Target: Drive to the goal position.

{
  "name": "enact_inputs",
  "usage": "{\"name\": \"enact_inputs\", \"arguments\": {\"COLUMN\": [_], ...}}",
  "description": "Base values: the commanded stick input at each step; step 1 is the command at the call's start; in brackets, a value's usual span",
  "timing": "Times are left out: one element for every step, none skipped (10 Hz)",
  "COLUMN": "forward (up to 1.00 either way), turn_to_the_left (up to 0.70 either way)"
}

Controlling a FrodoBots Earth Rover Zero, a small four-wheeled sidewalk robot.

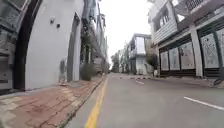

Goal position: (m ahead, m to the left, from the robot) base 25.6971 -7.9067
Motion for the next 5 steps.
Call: {"name": "enact_inputs", "arguments": {"forward": [1.00,1.00,1.00,1.00,1.00], "turn_to_the_left": [0.01,0.01,0.01,0.01,0.01]}}
